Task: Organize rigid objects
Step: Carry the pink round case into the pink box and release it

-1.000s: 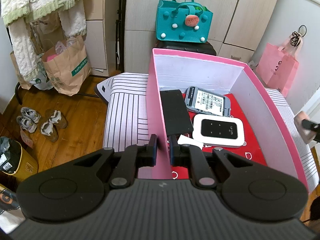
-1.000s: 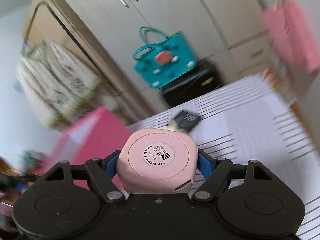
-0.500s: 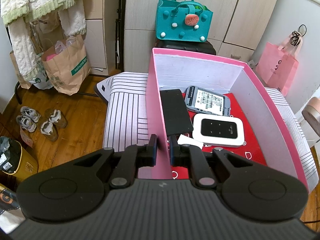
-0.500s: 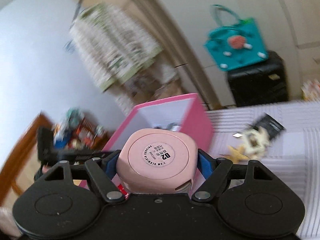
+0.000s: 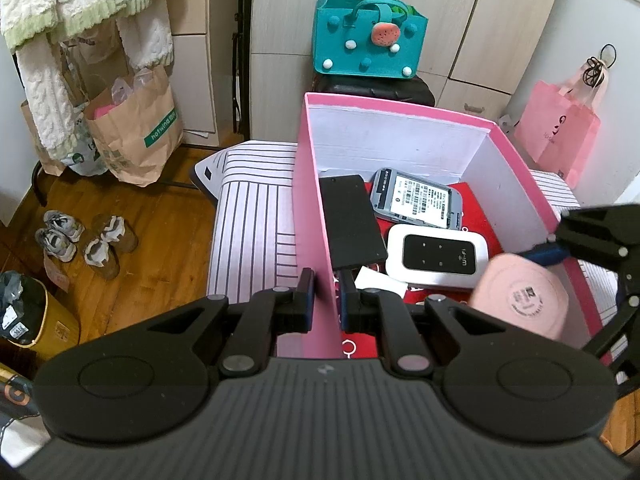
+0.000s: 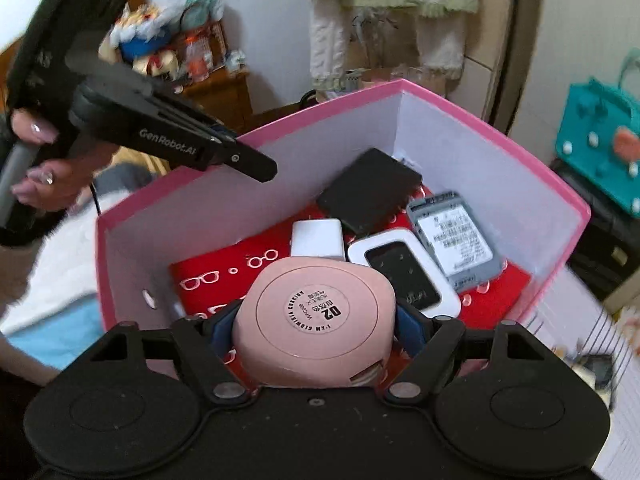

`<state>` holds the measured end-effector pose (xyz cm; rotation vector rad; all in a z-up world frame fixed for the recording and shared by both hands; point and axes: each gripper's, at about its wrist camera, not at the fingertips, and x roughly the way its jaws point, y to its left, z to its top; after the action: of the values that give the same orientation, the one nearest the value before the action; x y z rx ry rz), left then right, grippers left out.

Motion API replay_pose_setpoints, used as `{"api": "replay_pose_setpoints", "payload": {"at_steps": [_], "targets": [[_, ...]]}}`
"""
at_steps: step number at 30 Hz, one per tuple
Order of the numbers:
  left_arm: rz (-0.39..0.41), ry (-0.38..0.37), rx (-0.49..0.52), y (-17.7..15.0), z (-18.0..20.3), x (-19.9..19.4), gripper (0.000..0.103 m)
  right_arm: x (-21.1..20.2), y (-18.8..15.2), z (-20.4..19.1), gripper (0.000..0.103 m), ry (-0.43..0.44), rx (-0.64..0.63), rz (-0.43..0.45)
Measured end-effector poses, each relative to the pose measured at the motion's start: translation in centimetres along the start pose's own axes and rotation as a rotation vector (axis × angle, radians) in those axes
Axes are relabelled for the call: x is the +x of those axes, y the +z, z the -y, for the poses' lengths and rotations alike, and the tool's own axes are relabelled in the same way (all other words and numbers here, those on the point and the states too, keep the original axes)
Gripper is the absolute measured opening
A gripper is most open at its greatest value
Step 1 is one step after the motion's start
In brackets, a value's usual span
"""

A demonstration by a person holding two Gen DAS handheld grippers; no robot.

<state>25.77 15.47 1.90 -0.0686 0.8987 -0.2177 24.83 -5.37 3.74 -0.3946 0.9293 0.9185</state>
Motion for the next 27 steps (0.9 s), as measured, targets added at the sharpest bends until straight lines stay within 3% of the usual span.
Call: {"api": "replay_pose_setpoints", "payload": {"at_steps": [5,10,13,16,21,27], "targets": [[0.001,-0.006,-0.017,0.0,-0.2,-0.1,0.011,1.1,0.9,-1.0,0.082,0.024,-0.070,-0.030],[-0.001,-0.007,-0.024,0.0,-0.3,-0.2,0.011,3.9,1.4,0.2,0.081,0.123,0.021,-0.178],[-0.001,-0.005,-0.022,0.0,-0.3,-0.2,0.011,4.6,1.4,1.1,0.082,0.100,0.040,-0.228],[-0.002,-0.016,-0.019,0.1,-0.2,-0.1,0.012,4.5,1.5,1.8,0.081,0.039,0.073,-0.222],[0.000,-0.017,-0.010,0.0,0.1,0.1,0.012,1.3,1.1,0.7,0.084,-0.104,0.026,-0.068],[0.006,-0.020,-0.022,-0.3,-0.1,-0.1,0.012,-7.2,-2.2,2.8,0.085,-0.131,0.194,0.301]]}}
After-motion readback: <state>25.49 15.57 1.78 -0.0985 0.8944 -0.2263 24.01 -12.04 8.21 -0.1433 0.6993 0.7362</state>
